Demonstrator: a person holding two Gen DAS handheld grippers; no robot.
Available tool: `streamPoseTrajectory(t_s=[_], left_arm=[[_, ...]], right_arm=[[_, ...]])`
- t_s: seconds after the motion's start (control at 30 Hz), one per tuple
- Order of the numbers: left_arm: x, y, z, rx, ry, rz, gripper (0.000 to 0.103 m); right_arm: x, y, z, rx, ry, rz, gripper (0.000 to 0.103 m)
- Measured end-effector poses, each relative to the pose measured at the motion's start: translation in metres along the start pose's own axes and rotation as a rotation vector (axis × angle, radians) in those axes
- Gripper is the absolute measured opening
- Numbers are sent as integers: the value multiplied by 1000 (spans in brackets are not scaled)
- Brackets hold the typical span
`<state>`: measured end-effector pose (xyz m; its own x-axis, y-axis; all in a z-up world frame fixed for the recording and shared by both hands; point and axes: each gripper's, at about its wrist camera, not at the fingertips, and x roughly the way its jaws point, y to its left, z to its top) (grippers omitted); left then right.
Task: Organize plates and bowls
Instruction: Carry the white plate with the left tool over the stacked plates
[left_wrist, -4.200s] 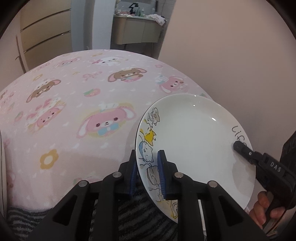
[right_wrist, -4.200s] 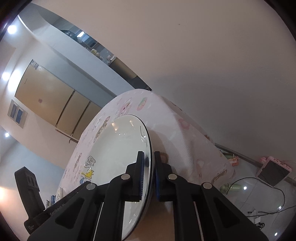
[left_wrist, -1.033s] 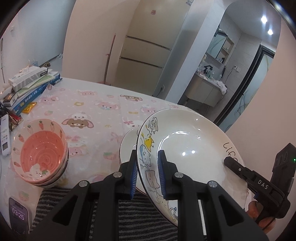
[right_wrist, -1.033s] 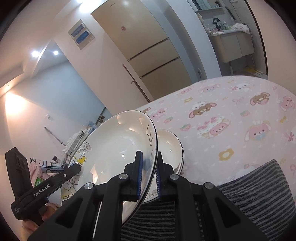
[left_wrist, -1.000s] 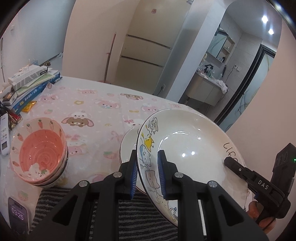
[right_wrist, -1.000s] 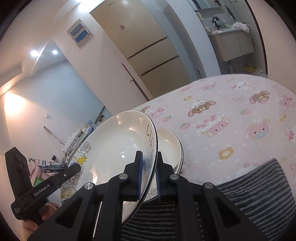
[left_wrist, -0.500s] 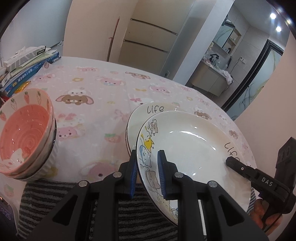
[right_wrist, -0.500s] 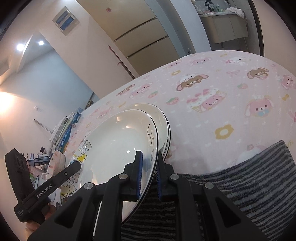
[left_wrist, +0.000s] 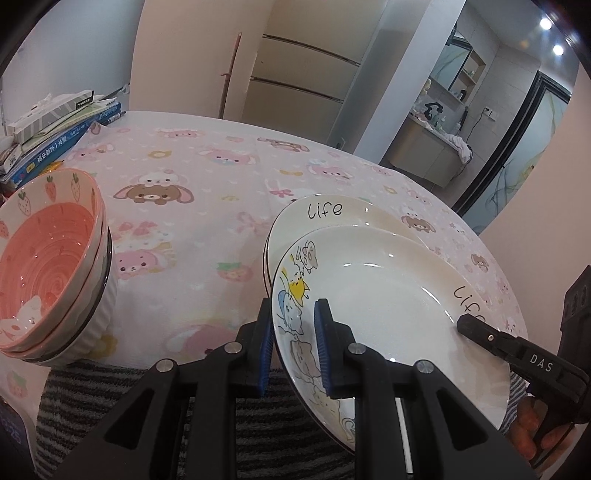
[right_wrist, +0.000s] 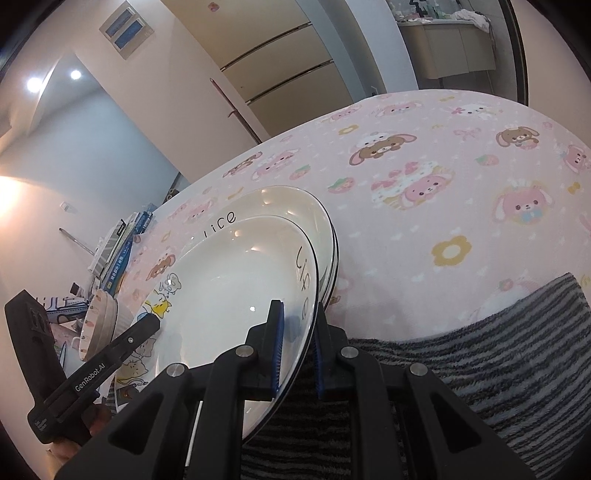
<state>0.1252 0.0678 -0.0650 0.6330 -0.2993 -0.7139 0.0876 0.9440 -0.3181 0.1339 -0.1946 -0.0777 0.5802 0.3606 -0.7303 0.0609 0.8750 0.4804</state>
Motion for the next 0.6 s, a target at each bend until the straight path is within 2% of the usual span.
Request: streamPoseTrajectory(t_s=[0.23, 0.5, 0.6], left_arm=[[4, -2, 5, -3, -1, 18, 17], [16, -12, 14, 56, 53, 91, 17], [20, -15, 17, 73, 44, 116, 17]], right_arm=[[2, -1, -2, 10, 10, -1, 17], [0, -1, -3, 10, -2, -10, 19], [0, -1, -4, 12, 1, -7, 20]])
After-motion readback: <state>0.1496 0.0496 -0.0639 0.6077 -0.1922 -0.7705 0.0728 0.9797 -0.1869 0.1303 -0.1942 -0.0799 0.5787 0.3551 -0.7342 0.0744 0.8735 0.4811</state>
